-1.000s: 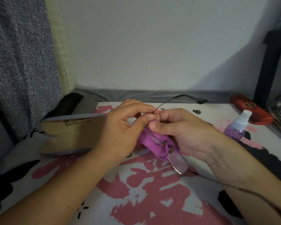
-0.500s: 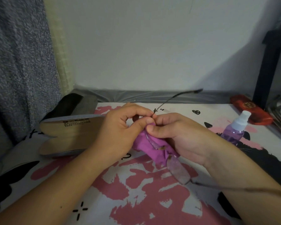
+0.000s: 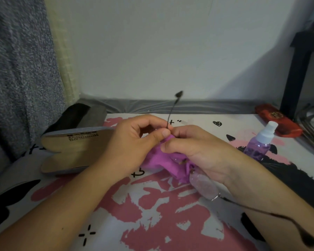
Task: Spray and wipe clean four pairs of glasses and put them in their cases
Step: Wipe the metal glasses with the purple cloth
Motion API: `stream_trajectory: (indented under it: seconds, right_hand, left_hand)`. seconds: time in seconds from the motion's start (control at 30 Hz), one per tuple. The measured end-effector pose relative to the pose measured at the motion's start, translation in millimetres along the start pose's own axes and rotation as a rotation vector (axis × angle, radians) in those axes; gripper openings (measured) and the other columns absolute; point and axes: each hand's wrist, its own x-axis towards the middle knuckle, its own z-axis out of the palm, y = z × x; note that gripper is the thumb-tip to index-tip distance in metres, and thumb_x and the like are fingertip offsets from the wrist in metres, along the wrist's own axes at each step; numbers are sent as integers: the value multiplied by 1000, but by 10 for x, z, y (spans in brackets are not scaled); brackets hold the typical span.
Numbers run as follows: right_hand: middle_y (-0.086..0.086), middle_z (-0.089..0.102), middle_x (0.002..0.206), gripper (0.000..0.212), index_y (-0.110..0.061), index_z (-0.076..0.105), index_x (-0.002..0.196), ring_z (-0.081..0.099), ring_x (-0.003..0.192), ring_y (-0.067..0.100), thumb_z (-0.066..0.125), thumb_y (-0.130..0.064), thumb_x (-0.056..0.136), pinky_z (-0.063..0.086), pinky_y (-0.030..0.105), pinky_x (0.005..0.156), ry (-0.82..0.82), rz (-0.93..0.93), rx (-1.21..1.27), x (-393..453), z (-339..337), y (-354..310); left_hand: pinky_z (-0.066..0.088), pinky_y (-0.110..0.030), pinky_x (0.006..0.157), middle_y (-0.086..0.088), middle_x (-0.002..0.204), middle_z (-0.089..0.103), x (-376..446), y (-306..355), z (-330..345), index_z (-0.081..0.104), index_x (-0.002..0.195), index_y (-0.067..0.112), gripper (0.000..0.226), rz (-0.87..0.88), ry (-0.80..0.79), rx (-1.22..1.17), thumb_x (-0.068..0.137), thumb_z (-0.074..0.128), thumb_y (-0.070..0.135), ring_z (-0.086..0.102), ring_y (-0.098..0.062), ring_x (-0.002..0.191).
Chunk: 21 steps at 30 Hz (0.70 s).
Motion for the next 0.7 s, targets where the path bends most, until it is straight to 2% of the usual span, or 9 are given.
stream_trajectory:
  seconds: [0.07,0.13,0.23,0.3,0.33,0.37,0.47,0.57,0.7]
  right_hand:
    - [-3,42,53,29,-17,55,61,43,53,11,66,-7,86,38,32,64,-6,-14,-7,-11,-14,-18]
    - [-4,40,51,37,-18,52,57,40,50,10,63,-6,90,37,27,62,-42,-9,-13,-9,5,-29]
    - [4,47,50,39,-17,58,52,41,51,20,67,-13,90,38,36,67,-48,-12,-33,-4,17,10]
    - [25,59,68,27,-3,69,72,50,65,32,75,-28,82,41,47,75,-36,-17,-26,-5,35,8]
    - [31,62,80,40,5,68,85,53,75,34,76,-34,78,42,49,79,-32,-16,-19,-5,33,10]
    - [30,62,85,49,9,66,92,54,80,33,76,-36,78,43,48,81,-35,-15,-15,-3,25,0]
    - [17,52,69,40,11,59,79,48,67,23,63,-25,95,41,37,77,-44,-72,4,-3,-18,-25]
    - [15,51,75,37,17,58,86,44,71,24,59,-17,99,38,36,72,-15,-76,78,7,-70,7]
    - [12,64,73,9,-3,69,83,58,66,20,74,-10,85,49,32,71,-129,4,69,1,-73,16]
  left_hand:
    - [57,-29,83,-1,88,77,29,29,-49,80,87,21,15,-93,-39,-134,83,73,8,72,-18,88]
    - [56,-30,83,-3,87,77,35,18,-105,81,84,26,13,-125,-75,-221,77,75,16,71,-20,87]
    - [57,-33,83,-6,86,77,21,-2,-132,81,83,25,13,-104,-88,-224,74,76,17,72,-23,86]
    - [57,-31,82,-4,85,77,15,5,-118,81,82,24,13,-100,-85,-236,75,76,16,72,-20,85]
    - [57,-30,81,-4,85,77,15,7,-112,81,82,25,13,-104,-82,-246,75,75,16,72,-19,85]
    - [56,-29,81,-4,85,77,15,6,-114,81,81,25,13,-106,-78,-257,74,75,16,72,-18,84]
    - [55,-24,80,0,84,77,24,-12,-147,81,80,27,13,-118,-39,-280,72,76,18,70,-13,83]
    - [54,-20,78,3,82,76,18,-12,-140,81,79,24,12,-92,2,-257,73,75,16,69,-8,80]
    - [53,-18,77,8,84,76,-30,2,-51,74,88,16,15,36,-9,-60,83,72,1,70,-6,81]
